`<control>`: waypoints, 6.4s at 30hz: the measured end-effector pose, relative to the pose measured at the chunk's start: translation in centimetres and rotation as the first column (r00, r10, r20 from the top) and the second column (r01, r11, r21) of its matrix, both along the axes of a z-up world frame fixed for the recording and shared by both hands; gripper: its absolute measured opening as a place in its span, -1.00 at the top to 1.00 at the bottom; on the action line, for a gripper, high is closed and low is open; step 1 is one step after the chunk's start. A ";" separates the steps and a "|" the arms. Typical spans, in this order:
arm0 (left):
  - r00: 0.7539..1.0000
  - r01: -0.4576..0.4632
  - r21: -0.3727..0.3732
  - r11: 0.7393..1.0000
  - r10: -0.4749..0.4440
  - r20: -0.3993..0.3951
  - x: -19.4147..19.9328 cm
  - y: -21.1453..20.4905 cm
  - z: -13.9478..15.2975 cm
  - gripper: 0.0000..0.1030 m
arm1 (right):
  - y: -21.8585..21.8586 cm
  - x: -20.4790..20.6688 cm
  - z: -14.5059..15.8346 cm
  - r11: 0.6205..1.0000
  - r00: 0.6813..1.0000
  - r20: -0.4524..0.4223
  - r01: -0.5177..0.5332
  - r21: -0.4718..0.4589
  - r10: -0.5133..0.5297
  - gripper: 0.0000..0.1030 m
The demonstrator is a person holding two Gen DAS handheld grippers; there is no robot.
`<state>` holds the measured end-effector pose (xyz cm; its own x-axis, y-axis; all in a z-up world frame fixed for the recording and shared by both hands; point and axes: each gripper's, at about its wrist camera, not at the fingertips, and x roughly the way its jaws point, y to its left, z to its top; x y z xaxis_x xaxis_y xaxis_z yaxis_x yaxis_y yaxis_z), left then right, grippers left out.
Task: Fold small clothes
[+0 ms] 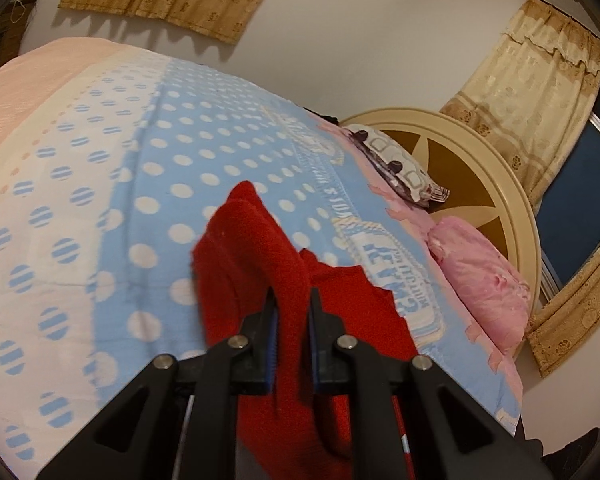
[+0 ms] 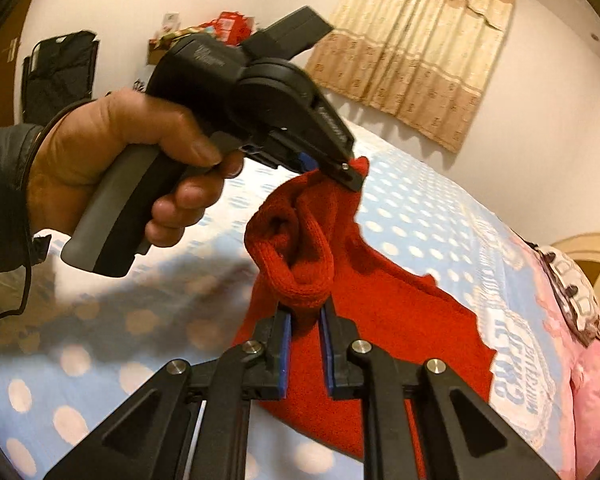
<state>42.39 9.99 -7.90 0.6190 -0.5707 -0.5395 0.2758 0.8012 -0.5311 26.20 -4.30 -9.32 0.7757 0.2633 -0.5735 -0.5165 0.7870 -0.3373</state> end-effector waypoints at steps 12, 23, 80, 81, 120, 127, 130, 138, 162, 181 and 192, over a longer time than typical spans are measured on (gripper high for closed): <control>0.995 0.104 0.034 0.994 -0.104 0.000 1.8 -8.4 1.1 0.76 | -6.4 0.1 0.5 0.991 0.994 -0.001 0.113 0.073 -0.114 0.75; 0.982 0.185 0.083 0.979 -0.181 -0.056 3.9 -16.3 -0.9 0.76 | -13.3 1.1 -0.4 0.967 0.973 -0.063 0.229 0.115 -0.223 0.75; 0.976 0.118 0.421 0.899 -0.184 0.120 -9.3 -12.6 -5.7 -0.79 | -21.9 9.5 -3.5 0.842 0.816 -0.356 0.525 0.123 -0.456 -0.38; 0.977 0.115 0.410 0.905 -0.177 0.117 -9.2 -12.4 -5.7 -0.79 | -21.6 9.3 -2.4 0.845 0.829 -0.323 0.518 0.132 -0.457 -0.39; 0.988 0.153 0.321 0.935 -0.144 -0.053 -7.9 -11.3 -8.4 -1.00 | -17.6 14.8 -2.4 0.871 0.863 -0.418 0.415 0.263 -0.285 -0.42; 0.988 0.153 0.346 0.926 -0.144 -0.053 -7.9 -11.7 -8.4 -1.00 | -16.9 8.1 -4.8 0.923 0.897 -0.325 0.359 0.137 -0.301 -0.42; 0.988 0.154 0.352 0.923 -0.144 -0.054 -7.8 -11.7 -8.5 -1.00 | -17.0 7.3 -5.4 0.928 0.905 -0.294 0.353 0.119 -0.307 -0.42; 0.988 0.157 0.354 0.922 -0.147 -0.055 -7.8 -11.7 -8.6 -1.00 | -18.2 5.8 -6.0 0.931 0.891 -0.345 0.349 0.102 -0.297 -0.46; 0.976 0.153 0.323 0.934 -0.193 0.097 -10.2 -12.2 -6.6 -1.00 | -18.3 14.9 -5.5 0.892 0.840 -0.512 0.359 0.277 -0.179 -0.46; 0.997 0.065 0.291 0.955 -0.071 0.010 -8.3 -11.5 -6.9 -1.00 | -19.4 12.4 -4.9 0.930 0.889 -0.449 0.238 0.281 -0.092 -0.48; 0.993 0.100 0.194 0.976 -0.084 -0.089 -6.3 -12.0 -8.3 -1.00 | -30.2 15.8 -4.6 0.721 0.808 -0.530 0.525 0.452 -0.256 -0.48</control>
<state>36.10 -1.98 -16.23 0.5196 -0.5004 -0.6926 0.3163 0.8656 -0.3882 42.03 -34.46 -13.96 0.6122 0.3604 -0.7038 -0.0943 0.9170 0.3875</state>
